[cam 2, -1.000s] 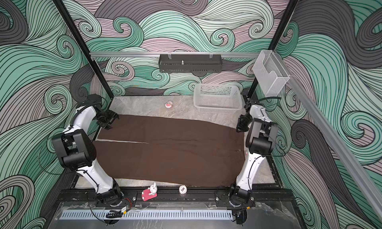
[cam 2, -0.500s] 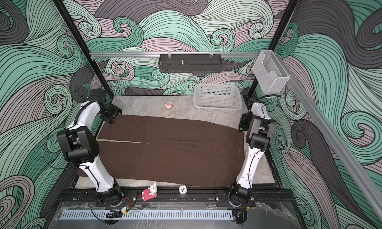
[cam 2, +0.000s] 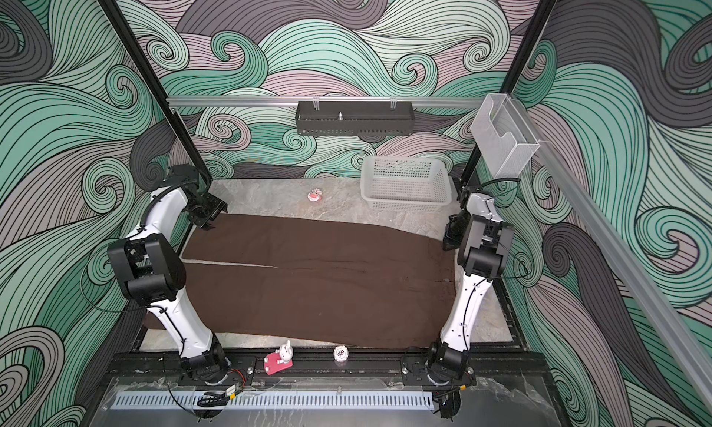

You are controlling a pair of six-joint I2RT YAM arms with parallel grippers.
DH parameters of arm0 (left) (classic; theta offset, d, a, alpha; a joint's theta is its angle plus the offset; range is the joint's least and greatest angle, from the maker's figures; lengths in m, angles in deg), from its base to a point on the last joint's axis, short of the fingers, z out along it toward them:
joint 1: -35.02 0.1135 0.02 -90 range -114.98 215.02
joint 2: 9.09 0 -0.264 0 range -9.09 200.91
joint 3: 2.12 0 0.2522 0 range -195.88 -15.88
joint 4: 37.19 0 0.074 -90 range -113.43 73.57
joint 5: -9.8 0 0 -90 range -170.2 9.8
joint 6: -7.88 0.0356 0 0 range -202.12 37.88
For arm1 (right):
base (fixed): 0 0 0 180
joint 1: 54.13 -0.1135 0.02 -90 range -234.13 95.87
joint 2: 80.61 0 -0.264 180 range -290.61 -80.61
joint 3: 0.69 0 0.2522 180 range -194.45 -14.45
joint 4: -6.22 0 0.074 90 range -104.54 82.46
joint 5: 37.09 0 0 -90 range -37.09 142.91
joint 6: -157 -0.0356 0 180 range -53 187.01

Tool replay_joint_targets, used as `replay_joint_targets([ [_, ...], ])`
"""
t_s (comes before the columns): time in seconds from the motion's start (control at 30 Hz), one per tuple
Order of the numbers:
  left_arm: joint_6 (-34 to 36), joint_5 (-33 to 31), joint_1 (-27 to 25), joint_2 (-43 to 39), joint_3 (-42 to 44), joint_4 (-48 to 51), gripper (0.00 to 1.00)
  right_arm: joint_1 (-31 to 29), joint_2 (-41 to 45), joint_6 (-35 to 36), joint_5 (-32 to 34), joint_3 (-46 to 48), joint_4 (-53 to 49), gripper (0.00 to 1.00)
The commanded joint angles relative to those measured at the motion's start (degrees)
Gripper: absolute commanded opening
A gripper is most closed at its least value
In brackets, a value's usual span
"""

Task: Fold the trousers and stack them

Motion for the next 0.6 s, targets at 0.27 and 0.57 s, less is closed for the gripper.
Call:
replay_joint_targets([
  [0.27, -1.85, 0.30, -0.22, 5.02, -7.17, 1.75, 0.65, -0.17, -0.82, 1.51, -0.29, -1.25, -2.34, 0.00],
  [0.57, -6.06, 4.30, -0.22, 16.19, -14.96, -5.05, 0.65, -1.31, 9.50, 3.50, -1.39, 5.66, 0.27, 0.00],
])
